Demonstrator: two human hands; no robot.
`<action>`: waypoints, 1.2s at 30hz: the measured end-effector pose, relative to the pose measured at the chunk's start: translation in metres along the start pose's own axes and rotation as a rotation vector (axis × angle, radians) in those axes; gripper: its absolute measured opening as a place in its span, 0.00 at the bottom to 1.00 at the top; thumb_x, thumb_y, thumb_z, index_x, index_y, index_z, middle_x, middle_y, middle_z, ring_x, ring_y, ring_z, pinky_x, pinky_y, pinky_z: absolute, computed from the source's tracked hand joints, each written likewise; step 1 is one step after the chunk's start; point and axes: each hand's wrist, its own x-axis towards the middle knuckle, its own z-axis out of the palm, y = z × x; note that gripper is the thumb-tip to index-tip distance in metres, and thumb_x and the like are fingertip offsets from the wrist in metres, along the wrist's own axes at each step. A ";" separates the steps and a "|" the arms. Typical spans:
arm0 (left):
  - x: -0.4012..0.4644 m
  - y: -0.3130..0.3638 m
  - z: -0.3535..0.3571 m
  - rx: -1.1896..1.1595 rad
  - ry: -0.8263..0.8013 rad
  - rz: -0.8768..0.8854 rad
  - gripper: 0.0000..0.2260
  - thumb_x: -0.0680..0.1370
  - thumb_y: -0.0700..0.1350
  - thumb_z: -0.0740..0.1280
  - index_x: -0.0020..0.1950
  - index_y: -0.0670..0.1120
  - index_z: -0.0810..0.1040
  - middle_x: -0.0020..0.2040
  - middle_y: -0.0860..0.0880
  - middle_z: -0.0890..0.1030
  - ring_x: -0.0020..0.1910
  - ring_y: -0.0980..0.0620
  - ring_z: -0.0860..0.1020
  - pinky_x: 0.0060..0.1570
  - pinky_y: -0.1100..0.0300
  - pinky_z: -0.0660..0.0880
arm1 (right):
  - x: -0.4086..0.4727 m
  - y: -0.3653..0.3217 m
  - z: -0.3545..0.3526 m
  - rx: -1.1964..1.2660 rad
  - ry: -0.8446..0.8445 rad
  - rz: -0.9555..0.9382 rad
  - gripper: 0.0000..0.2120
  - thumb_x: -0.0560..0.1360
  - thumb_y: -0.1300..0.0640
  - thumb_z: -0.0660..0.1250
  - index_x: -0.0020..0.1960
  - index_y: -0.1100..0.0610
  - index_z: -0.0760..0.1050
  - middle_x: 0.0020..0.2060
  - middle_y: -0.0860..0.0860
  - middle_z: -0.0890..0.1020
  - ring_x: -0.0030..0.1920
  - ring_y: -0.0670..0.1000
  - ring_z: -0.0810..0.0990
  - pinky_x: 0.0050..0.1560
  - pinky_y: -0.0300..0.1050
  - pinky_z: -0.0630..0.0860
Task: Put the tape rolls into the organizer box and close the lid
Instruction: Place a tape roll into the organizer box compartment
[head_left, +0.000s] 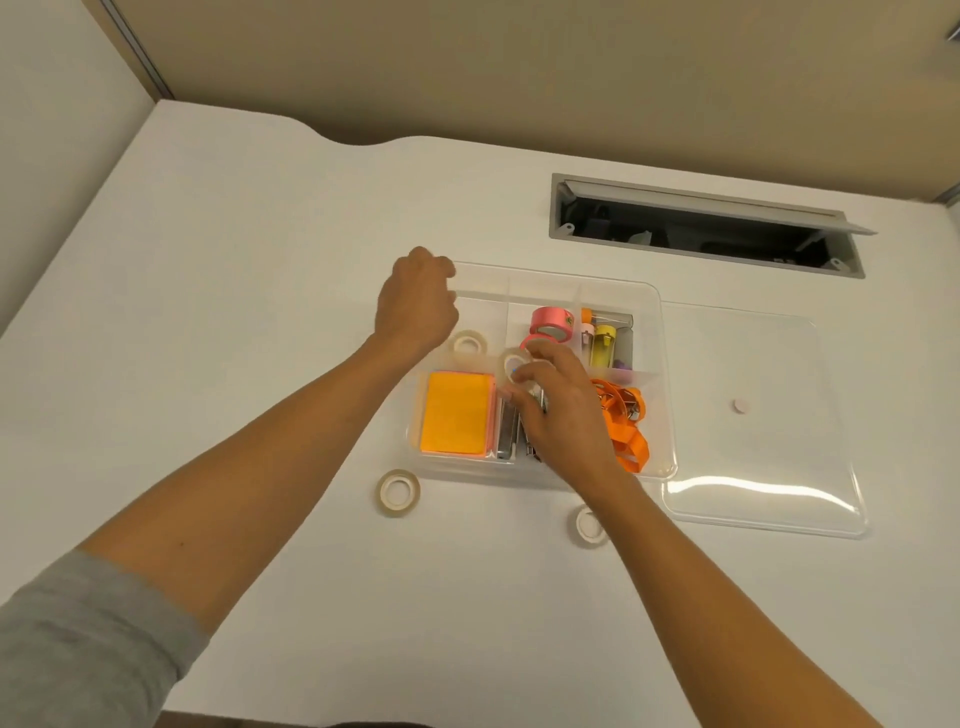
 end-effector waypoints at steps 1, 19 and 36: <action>-0.004 -0.006 -0.001 -0.055 0.001 -0.054 0.16 0.75 0.41 0.69 0.62 0.43 0.76 0.61 0.42 0.75 0.57 0.43 0.76 0.50 0.57 0.72 | 0.012 0.001 0.000 -0.031 -0.029 -0.032 0.08 0.76 0.58 0.68 0.49 0.63 0.79 0.61 0.58 0.76 0.62 0.56 0.73 0.56 0.41 0.68; -0.020 -0.034 -0.004 -0.443 -0.186 -0.363 0.15 0.74 0.43 0.72 0.59 0.44 0.76 0.45 0.42 0.84 0.38 0.45 0.82 0.47 0.51 0.81 | 0.138 0.004 0.022 -0.531 -0.737 -0.389 0.10 0.69 0.63 0.73 0.49 0.53 0.82 0.51 0.52 0.77 0.50 0.54 0.73 0.43 0.47 0.71; -0.019 -0.035 -0.004 -0.424 -0.194 -0.350 0.16 0.74 0.43 0.71 0.61 0.46 0.74 0.47 0.44 0.83 0.37 0.47 0.81 0.36 0.61 0.77 | 0.141 0.004 0.039 -0.660 -0.751 -0.452 0.12 0.73 0.60 0.69 0.55 0.55 0.81 0.46 0.54 0.80 0.46 0.55 0.74 0.44 0.51 0.74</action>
